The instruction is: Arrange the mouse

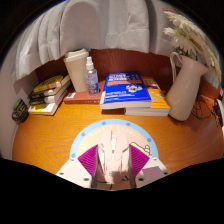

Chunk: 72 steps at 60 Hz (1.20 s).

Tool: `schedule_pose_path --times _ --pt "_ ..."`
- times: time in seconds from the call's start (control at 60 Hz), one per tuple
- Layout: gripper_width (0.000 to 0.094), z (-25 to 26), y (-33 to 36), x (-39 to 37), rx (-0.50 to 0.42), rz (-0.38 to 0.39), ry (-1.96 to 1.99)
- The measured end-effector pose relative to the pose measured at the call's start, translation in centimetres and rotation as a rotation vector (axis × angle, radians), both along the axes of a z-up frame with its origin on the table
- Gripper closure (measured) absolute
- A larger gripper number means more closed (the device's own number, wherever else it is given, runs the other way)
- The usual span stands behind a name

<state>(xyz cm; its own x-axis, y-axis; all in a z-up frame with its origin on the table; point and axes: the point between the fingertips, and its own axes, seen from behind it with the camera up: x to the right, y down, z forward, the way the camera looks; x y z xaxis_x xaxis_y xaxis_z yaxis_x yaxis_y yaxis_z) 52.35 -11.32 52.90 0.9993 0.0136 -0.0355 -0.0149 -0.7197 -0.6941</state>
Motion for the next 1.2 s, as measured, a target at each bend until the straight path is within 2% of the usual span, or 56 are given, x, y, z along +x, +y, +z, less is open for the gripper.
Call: schedule_pose_path --times 0.183,0.317,0.367,0.417,0.5,0.517,0.55,0.567,0.8,0.933,1.2 --pt "0.0384 -0.9 -0.3 0.2 0.011 0.005 0.018" --pt "0.017 -1.3 -0.2 -0.7 -0.016 0.0 0.037" --pt "0.0058 0.8 1.3 -2.6 -0.035 -0.007 -0.003" --pt "0.0071 0.8 -0.3 -2.3 -0.038 0.002 -0.023" --pt "0.0071 5.5 -3.6 -1.9 -0.025 -0.011 -0.032" --pt "0.0071 4.7 -3.1 -1.7 -0.023 -0.013 -0.027" --pt "0.0111 6.6 -5.3 -1.9 -0.018 -0.017 -0.021" --pt "0.0072 7.6 -6.2 -2.2 -0.013 -0.018 -0.019" --pt "0.0072 18.6 -19.2 -4.6 0.065 -0.056 -0.005" --pt "0.0076 23.3 -26.0 -5.7 0.092 -0.081 0.013" --pt "0.0075 30.0 -34.2 -8.2 0.168 -0.08 0.003"
